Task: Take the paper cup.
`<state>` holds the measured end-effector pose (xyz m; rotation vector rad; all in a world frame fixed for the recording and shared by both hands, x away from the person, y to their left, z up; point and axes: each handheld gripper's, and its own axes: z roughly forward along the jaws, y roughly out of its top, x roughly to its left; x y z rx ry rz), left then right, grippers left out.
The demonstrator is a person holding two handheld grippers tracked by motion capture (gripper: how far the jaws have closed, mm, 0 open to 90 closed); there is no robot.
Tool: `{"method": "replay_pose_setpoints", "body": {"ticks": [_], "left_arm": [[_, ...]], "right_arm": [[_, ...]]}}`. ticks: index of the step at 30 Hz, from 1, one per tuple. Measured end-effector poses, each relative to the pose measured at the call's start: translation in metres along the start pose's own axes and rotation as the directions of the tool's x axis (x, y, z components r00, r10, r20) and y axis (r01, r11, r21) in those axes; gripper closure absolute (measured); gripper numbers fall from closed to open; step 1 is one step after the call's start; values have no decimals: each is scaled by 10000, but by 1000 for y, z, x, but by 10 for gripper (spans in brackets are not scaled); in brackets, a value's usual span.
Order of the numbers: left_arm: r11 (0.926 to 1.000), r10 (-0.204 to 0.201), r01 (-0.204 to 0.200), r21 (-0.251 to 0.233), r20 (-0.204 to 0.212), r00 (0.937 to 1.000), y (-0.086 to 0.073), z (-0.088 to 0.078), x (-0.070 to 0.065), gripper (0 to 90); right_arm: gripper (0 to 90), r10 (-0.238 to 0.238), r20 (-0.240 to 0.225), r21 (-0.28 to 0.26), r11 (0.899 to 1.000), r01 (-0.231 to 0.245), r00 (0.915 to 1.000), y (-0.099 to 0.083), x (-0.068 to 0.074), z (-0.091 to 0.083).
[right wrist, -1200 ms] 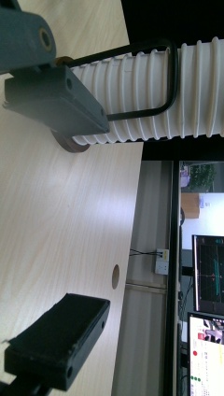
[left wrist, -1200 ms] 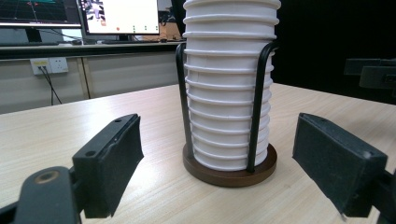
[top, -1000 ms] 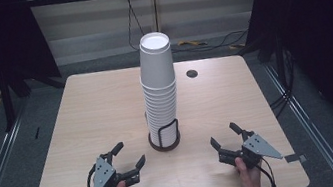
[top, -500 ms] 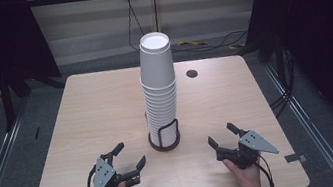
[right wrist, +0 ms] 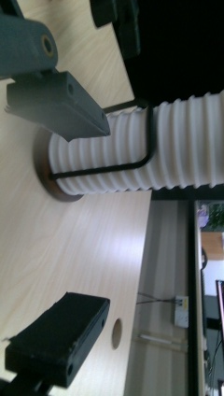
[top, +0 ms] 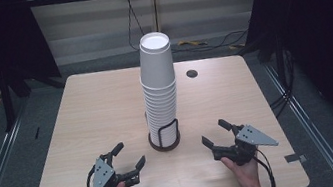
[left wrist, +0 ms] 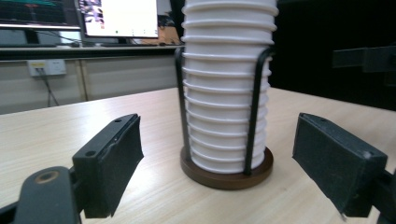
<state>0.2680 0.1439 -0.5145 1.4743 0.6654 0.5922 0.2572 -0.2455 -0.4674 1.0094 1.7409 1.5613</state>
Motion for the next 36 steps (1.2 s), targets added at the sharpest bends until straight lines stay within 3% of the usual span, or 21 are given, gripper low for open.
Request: {"method": "replay_pose_setpoints", "body": {"ticks": [12, 22, 23, 27, 29, 34, 36], "left_arm": [[9999, 82, -82, -152, -2, 10000, 0, -1, 0, 156], [9999, 87, -86, -137, 51, 9999, 0, -1, 0, 157], [9999, 91, -90, -139, 73, 9999, 0, -1, 0, 157], [9999, 90, -89, -145, 93, 9999, 0, -1, 0, 157], [9999, 93, -92, -145, 95, 9999, 0, -1, 0, 157], [9998, 93, -91, -149, 104, 9999, 0, -1, 0, 157], [9998, 95, -93, -151, 106, 9999, 0, -1, 0, 157]], "right_arm": [[137, 21, -680, 302, 9995, 0, 9977, 38, 5, 14], [155, -30, -1540, 317, 9995, 79, 9881, 77, 7, 27], [177, -21, -1726, 254, 9997, 66, 9850, 85, 7, 28], [197, -129, -1745, 125, 9998, 153, 9846, 94, 6, 30], [213, -109, -2060, 66, 9999, 125, 9785, 101, 4, 31], [230, -278, -2132, -109, 9996, 261, 9766, 114, 2, 34], [295, -595, -2065, -126, 9982, 582, 9766, 121, 3, 36]]}}
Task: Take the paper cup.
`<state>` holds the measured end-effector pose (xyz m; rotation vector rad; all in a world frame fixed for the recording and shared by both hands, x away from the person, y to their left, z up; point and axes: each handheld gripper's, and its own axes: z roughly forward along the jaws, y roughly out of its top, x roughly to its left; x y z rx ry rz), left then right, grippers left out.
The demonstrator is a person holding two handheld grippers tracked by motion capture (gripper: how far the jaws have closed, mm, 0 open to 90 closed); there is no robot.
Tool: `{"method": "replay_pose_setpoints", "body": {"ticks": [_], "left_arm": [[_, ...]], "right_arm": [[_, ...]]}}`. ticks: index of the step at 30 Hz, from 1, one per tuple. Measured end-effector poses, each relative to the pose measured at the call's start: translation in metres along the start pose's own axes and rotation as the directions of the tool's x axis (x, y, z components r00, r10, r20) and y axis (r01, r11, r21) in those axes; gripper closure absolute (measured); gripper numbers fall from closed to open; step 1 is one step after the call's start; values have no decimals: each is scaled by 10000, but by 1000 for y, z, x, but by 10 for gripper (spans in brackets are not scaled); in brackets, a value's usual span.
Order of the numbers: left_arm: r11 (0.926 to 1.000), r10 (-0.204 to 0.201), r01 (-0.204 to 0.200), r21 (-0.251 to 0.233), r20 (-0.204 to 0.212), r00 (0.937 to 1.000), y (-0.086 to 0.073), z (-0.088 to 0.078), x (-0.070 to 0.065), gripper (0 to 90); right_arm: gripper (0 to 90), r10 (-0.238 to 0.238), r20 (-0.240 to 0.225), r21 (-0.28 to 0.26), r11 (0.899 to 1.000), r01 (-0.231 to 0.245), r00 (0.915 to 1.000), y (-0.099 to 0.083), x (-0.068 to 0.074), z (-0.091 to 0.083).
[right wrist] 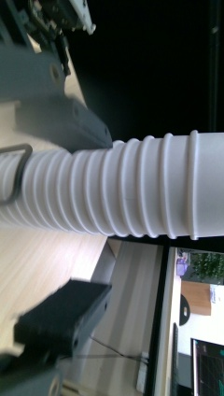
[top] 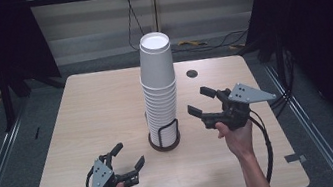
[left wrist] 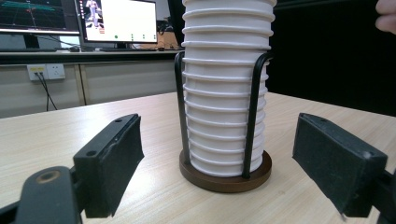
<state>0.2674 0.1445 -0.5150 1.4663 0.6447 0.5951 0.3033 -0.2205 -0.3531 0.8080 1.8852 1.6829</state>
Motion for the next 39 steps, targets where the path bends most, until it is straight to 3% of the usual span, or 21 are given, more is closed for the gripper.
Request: {"method": "replay_pose_setpoints", "body": {"ticks": [5, 6, 12, 17, 26, 36, 39], "left_arm": [[10000, -1, 1, -4, 4, 10000, 0, 0, 0, 157], [10000, -3, 3, 3, 7, 10000, 0, 0, 0, 157], [10000, 6, -6, 0, 10, 10000, 0, 0, 0, 157], [10000, 6, -6, 6, 14, 10000, 0, 0, 0, 157], [10000, 6, -6, 6, 28, 10000, 0, 0, 0, 157], [10000, -1, 1, 3, 63, 10000, 0, 0, 0, 157], [10000, 24, -24, 34, 101, 9999, 0, 0, 0, 157]], "right_arm": [[270, -30, -180, -32, 10000, 30, 9998, 17, -2, 5], [264, 60, -524, -46, 10000, -62, 9986, 24, -4, 8], [241, -13, -931, 212, 9998, 33, 9957, 46, -4, 16], [221, -59, -1019, 257, 9996, 86, 9948, 62, -5, 22], [164, -552, -1270, 484, 9969, 618, 9904, 98, 0, 40], [147, -279, -1749, 1009, 9938, 461, 9842, 122, 0, 57], [149, -383, -1656, 1160, 9916, 581, 9855, 128, 0, 61]]}}
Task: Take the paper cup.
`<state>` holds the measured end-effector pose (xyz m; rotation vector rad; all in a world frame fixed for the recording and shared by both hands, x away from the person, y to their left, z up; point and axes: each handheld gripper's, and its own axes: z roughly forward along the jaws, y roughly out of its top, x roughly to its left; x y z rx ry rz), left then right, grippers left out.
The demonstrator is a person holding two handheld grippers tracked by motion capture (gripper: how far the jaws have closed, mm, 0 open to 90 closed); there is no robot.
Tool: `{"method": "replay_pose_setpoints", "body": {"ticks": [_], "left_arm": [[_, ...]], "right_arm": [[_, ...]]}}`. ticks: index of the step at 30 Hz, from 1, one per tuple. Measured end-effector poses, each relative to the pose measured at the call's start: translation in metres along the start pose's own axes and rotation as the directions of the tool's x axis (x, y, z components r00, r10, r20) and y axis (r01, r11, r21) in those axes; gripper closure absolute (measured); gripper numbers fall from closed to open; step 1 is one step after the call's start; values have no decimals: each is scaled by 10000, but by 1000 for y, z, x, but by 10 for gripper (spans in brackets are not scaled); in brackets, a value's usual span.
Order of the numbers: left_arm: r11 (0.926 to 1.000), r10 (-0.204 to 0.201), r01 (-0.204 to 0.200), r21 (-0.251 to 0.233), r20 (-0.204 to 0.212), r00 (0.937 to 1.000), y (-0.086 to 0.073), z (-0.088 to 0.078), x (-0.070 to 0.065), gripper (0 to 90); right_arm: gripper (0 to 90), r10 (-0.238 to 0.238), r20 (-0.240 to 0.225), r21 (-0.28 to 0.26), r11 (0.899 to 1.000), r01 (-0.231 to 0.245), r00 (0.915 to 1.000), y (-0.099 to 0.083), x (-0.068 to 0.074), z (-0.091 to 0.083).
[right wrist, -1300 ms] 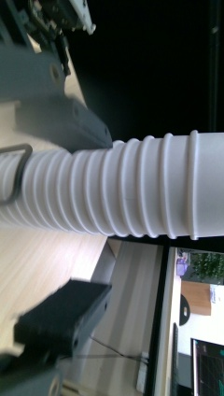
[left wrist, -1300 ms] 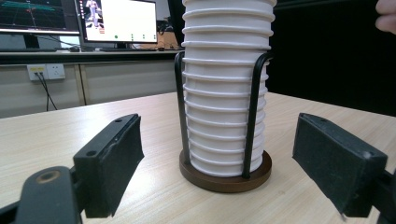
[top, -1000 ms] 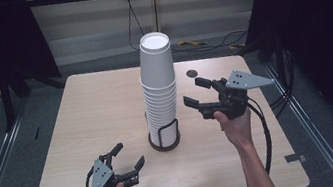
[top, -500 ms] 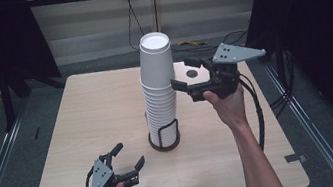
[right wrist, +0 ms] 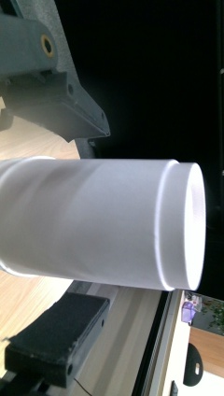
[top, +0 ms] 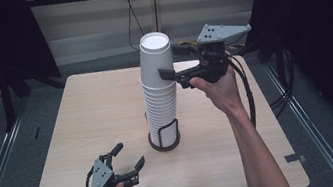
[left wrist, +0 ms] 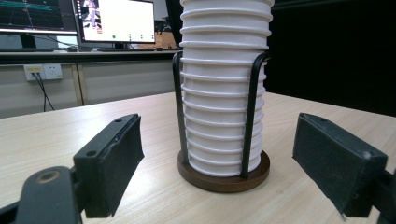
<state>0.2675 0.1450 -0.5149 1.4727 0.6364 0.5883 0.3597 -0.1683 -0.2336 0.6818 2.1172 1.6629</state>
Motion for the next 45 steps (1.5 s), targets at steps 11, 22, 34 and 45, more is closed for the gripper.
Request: {"method": "replay_pose_setpoints", "body": {"ticks": [11, 22, 34, 45], "left_arm": [[10000, 0, 0, -1, 10, 10000, 0, 0, 0, 157], [10000, -50, 50, -13, 22, 10000, 0, 0, 0, 157], [10000, -66, 66, -17, 21, 10000, 0, 0, 0, 157], [10000, -68, 68, -17, 22, 10000, 0, 0, 0, 157]], "right_arm": [[143, 138, -345, 557, 9984, -118, 9993, 17, -7, 19], [164, 184, -600, 914, 9957, -129, 9980, 25, -9, 35], [214, 162, -540, 917, 9957, -112, 9984, 27, -10, 35], [223, -259, -314, 135, 9996, 263, 9992, 37, -5, 26]]}}
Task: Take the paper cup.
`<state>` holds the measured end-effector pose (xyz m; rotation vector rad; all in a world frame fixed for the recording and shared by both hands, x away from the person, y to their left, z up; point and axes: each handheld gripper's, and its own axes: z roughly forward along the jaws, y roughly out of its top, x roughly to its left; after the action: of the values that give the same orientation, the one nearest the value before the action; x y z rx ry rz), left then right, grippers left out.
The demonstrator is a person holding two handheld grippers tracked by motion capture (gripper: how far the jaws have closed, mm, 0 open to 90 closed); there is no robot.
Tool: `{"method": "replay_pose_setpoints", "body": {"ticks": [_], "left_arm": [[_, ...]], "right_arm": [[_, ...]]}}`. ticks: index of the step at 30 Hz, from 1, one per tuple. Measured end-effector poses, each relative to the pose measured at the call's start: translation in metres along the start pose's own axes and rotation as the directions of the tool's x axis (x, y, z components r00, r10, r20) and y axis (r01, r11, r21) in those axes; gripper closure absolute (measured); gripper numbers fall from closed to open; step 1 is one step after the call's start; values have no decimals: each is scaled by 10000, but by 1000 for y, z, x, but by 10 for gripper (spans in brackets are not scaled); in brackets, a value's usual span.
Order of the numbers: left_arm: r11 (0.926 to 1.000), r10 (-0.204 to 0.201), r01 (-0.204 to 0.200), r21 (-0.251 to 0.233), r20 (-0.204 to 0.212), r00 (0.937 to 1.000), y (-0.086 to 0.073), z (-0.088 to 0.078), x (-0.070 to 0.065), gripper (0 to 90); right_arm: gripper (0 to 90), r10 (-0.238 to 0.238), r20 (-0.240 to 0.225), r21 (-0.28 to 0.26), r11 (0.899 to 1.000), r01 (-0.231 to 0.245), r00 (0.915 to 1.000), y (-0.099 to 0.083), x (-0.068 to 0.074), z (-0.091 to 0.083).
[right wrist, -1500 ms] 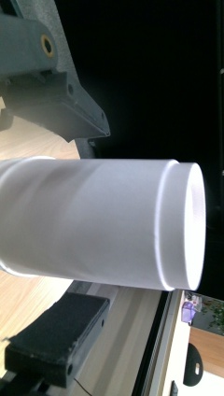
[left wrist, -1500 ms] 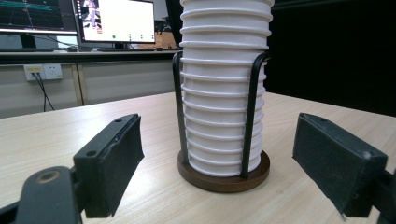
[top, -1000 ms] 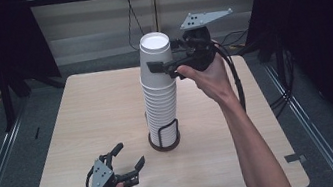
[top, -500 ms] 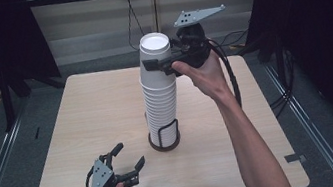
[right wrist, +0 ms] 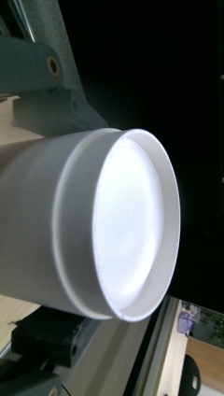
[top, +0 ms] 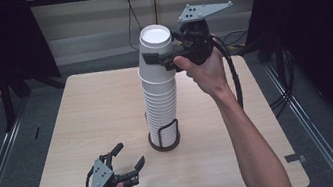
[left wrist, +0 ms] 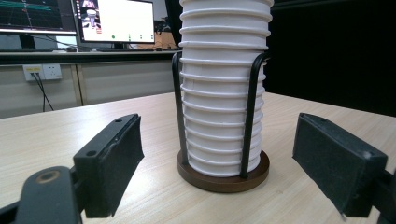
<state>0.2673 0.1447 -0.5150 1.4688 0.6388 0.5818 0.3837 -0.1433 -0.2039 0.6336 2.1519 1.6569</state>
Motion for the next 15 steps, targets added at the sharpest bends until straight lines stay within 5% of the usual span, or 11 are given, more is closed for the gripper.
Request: {"method": "replay_pose_setpoints", "body": {"ticks": [15], "left_arm": [[10000, -5, 5, -2, -1, 10000, 0, 0, 0, 157]], "right_arm": [[228, 187, -95, -791, 9967, -193, 9998, 6, 0, -9]]}}
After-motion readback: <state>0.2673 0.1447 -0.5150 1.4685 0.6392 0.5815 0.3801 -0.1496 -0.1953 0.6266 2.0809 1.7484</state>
